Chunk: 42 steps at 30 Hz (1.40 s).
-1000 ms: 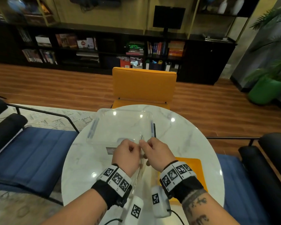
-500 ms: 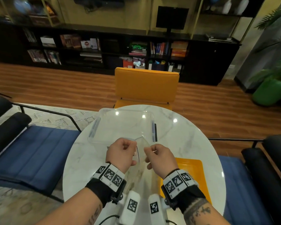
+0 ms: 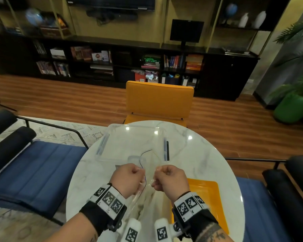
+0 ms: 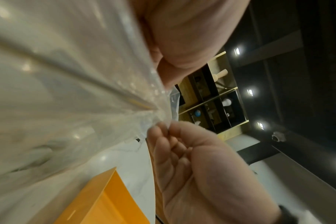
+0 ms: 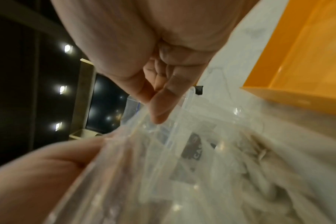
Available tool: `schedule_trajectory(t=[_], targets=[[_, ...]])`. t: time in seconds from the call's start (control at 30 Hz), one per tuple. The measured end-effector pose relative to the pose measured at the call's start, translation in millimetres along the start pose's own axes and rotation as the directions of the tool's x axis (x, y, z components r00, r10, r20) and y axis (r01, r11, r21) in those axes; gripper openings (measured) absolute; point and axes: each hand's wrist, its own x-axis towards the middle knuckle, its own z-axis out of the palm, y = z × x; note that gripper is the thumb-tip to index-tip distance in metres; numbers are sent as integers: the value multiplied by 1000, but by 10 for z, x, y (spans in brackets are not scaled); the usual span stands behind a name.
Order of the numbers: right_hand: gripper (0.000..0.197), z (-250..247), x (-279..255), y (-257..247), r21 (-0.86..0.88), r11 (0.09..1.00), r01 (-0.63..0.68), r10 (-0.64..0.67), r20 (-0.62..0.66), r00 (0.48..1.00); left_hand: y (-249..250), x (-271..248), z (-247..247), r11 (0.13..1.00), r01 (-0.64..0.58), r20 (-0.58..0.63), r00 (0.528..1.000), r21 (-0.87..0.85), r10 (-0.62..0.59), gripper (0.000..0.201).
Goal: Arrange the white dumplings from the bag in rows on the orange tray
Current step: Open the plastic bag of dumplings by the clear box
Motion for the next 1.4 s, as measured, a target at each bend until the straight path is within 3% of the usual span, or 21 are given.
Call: schedule_trajectory(t=[0.1, 0.2, 0.27, 0.37, 0.47, 0.57, 0.63, 0.7, 0.8, 0.87, 1.03, 1.17, 1.23, 1.3, 1.37, 1.4], targets=[[16, 25, -34, 20, -22, 1000, -15, 14, -15, 1000, 34, 17, -18, 998, -15, -66, 998, -68, 10, 20], [35, 65, -148, 4, -67, 992, -107, 116, 142, 983, 19, -13, 10, 992, -32, -55, 998, -124, 25, 13], [25, 83, -188, 9, -89, 990, -107, 124, 213, 969, -7, -28, 25, 991, -30, -46, 999, -127, 25, 10], [9, 40, -121, 49, -85, 994, -62, 73, 135, 988, -30, -27, -12, 982, -22, -99, 995, -188, 4, 12], [5, -52, -88, 71, -41, 997, -58, 60, 38, 998, -26, -21, -110, 966, -7, -171, 984, -260, -39, 11], [8, -56, -124, 86, 6, 999, -42, 41, 67, 997, -1, -141, -114, 968, 54, -55, 996, -243, -70, 20], [11, -27, -133, 79, 26, 999, -22, 19, 94, 995, -7, -266, -67, 990, 99, 73, 993, -101, -92, 31], [14, -3, -129, 81, 49, 999, -24, 18, 125, 992, -37, -364, -27, 996, 85, 142, 986, 3, -85, 29], [17, -14, -121, 127, 44, 999, -28, 21, 137, 990, -93, -399, -38, 999, 45, 91, 995, -2, -44, 18], [17, -64, -86, 202, -22, 999, -35, 37, 95, 995, -113, -386, -96, 990, 68, 34, 997, -127, -64, 16], [21, -275, -46, 437, -364, 924, -114, 137, 37, 990, -227, -366, -312, 831, 133, -15, 986, -540, -167, 18], [19, -392, -105, 596, -524, 834, -172, 251, 84, 964, -353, -339, -442, 536, 226, 94, 960, -813, -262, 21], [28, -361, -121, 629, -625, 766, -149, 281, 116, 953, -390, -358, -400, 456, 288, 149, 937, -842, -317, 17], [58, -300, -105, 662, -667, 745, -25, 151, 132, 980, -428, -377, -311, 537, 319, 140, 927, -781, -347, 18], [92, -203, -91, 592, -589, 798, 128, -65, 127, 990, -459, -397, -231, 749, 289, 118, 954, -595, -275, 33], [96, -140, -73, 527, -570, 796, 204, -145, 147, 978, -482, -402, -217, 852, 236, 113, 972, -466, -207, 40]])
